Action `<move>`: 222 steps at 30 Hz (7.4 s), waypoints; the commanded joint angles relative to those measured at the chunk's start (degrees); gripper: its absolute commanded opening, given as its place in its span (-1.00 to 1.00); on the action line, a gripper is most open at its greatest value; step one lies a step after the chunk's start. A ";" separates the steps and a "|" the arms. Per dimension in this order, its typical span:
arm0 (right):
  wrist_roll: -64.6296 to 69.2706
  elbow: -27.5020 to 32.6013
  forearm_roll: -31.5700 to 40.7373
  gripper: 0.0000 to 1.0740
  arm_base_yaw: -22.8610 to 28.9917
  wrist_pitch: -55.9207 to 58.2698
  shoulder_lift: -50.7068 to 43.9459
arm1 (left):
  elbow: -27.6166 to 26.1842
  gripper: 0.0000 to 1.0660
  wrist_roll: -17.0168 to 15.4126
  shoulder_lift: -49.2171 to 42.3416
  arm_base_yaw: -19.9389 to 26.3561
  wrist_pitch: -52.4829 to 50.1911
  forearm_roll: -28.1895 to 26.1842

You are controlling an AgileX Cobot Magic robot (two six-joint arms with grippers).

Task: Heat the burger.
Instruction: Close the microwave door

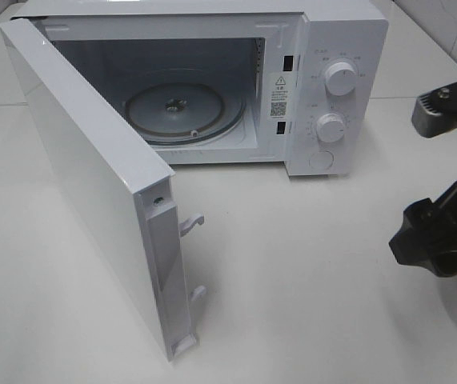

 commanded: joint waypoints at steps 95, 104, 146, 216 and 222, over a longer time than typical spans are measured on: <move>-7.79 7.73 3.72 0.07 -24.87 16.84 -64.11 | 0.06 0.84 -0.52 -0.74 0.06 0.00 -0.17; -7.79 7.73 3.72 0.07 -24.87 16.84 -64.11 | -1.66 0.82 -0.52 -0.57 0.06 -7.33 -0.34; -7.79 7.73 3.72 0.06 -24.87 16.84 -64.11 | 10.37 -1.00 -3.78 57.12 0.06 -91.39 4.87; -7.79 7.73 3.72 0.06 -24.87 16.84 -64.11 | -21.26 -1.00 -3.27 108.29 -32.66 -103.99 -6.19; -7.79 7.73 3.72 0.06 -24.87 16.84 -64.11 | -24.75 -1.00 -3.21 110.18 -33.92 -101.99 -6.82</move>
